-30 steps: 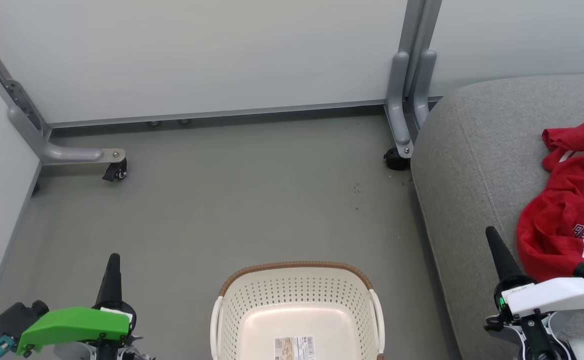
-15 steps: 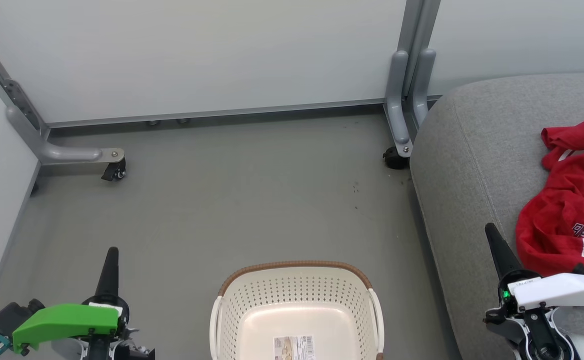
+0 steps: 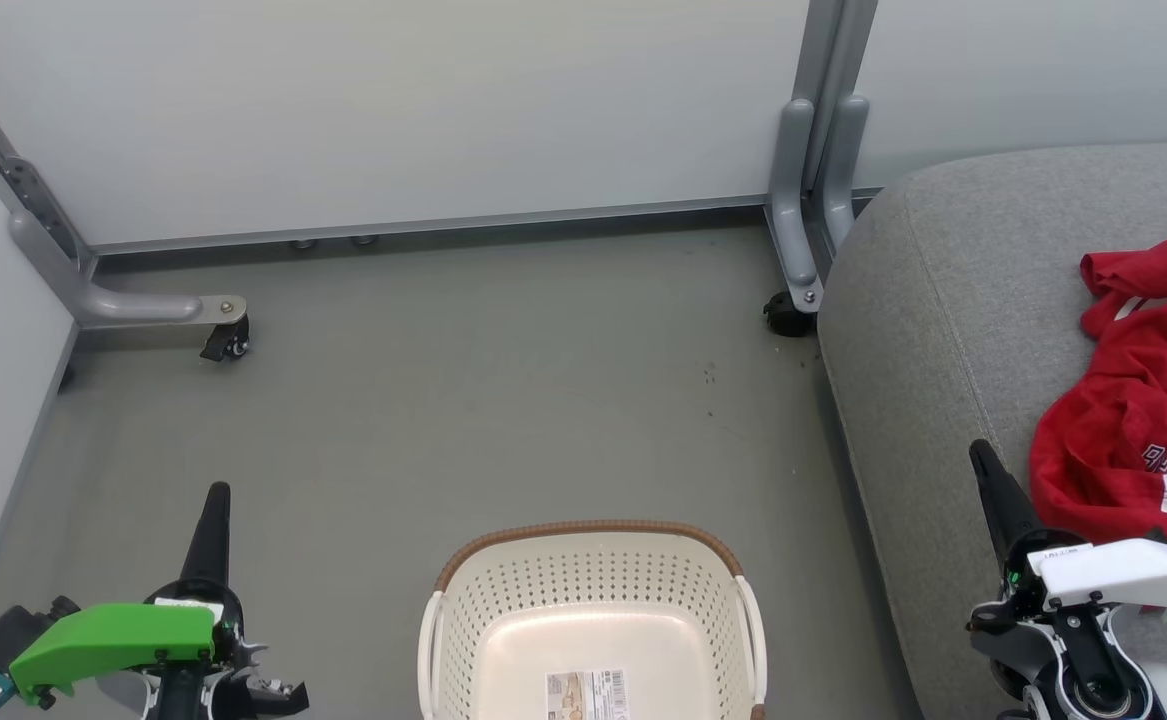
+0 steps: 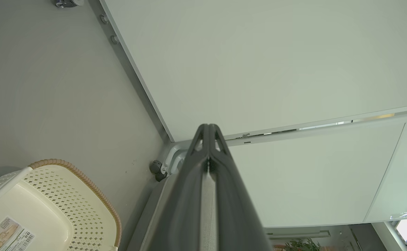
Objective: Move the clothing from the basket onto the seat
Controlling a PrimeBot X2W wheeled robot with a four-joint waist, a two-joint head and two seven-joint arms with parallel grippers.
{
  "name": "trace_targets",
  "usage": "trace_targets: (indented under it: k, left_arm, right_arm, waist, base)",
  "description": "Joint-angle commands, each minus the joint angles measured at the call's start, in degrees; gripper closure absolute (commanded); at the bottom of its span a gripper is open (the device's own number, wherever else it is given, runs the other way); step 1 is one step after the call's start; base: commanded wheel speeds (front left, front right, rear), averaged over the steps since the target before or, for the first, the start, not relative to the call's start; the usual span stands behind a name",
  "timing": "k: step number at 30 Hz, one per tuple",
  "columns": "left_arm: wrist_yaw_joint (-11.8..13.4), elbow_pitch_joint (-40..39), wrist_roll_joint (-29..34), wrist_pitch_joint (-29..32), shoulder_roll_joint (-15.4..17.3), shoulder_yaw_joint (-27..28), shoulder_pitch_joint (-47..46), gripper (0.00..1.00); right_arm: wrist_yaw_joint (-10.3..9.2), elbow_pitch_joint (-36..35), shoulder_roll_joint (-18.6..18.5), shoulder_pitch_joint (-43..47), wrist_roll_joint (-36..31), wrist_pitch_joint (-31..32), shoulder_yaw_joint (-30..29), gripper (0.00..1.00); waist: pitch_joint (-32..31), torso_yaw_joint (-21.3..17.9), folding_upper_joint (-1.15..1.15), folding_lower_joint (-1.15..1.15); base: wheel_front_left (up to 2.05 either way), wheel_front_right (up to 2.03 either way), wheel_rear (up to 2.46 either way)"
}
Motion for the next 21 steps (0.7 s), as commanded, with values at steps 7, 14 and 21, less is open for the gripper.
trace_targets:
  k: [7,14,21]
  left_arm:
    - [-0.8,0.1,-3.6,1.1,-0.5,1.1,-1.6,1.0]
    - [-1.3,0.2,-6.2,1.9,-0.7,1.7,-1.9,1.0]
    - [-1.8,0.3,-8.6,2.5,-1.0,2.4,-2.2,1.0]
  right_arm:
    - [0.04,1.0,-0.2,-1.7,3.9,0.4,-0.3,1.0]
    - [0.04,1.9,-0.1,-2.3,6.8,0.6,-0.5,1.0]
    - [0.04,2.8,0.0,-2.9,9.4,0.9,-0.7,1.0]
  waist:
    - [0.1,-0.1,0.0,0.0]
    - [0.1,-0.1,0.0,0.0]
    - [0.2,-0.2,0.0,0.0]
  base:
    - [0.0,0.0,0.0]
    - [0.0,0.0,0.0]
    - [0.0,0.0,0.0]
